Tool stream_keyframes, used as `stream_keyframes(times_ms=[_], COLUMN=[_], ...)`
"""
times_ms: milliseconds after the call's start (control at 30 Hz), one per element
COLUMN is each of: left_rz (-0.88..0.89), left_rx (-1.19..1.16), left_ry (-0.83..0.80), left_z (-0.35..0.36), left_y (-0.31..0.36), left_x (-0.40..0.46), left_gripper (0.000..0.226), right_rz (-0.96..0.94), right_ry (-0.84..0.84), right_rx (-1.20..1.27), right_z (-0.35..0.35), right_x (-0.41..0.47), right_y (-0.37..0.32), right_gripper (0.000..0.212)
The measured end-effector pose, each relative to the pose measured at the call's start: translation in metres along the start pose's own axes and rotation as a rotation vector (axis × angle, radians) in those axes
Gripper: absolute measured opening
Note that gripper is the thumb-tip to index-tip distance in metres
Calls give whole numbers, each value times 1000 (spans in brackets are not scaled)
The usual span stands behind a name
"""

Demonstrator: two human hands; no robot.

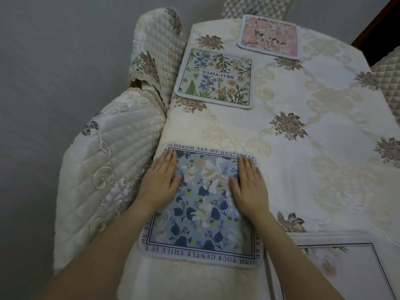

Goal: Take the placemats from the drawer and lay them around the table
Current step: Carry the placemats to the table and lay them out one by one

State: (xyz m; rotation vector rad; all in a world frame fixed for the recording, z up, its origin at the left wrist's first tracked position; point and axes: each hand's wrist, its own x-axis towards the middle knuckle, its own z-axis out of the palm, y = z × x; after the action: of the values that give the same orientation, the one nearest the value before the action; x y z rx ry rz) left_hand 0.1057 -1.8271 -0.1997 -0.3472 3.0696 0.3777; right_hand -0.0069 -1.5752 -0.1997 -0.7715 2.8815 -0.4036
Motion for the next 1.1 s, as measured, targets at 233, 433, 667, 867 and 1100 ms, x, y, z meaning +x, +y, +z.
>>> stream_keyframes(times_ms=[233, 433, 667, 867, 1100], left_rz=[-49, 151, 102, 75, 42], left_rx=[119, 16, 30, 39, 65], left_ry=[-46, -35, -69, -77, -137], left_z=[-11, 9, 19, 5, -4], left_y=[0, 85, 75, 38, 42], left_x=[-6, -79, -100, -116, -116], left_gripper=[75, 65, 62, 70, 77], right_rz=[55, -94, -111, -62, -71], right_ry=[-32, -13, -40, -69, -129], right_rx=[-59, 114, 71, 39, 15], right_z=[-12, 2, 24, 2, -6], right_x=[-1, -72, -102, -120, -119], right_y=[0, -75, -74, -22, -18], right_gripper=[73, 62, 59, 61, 69])
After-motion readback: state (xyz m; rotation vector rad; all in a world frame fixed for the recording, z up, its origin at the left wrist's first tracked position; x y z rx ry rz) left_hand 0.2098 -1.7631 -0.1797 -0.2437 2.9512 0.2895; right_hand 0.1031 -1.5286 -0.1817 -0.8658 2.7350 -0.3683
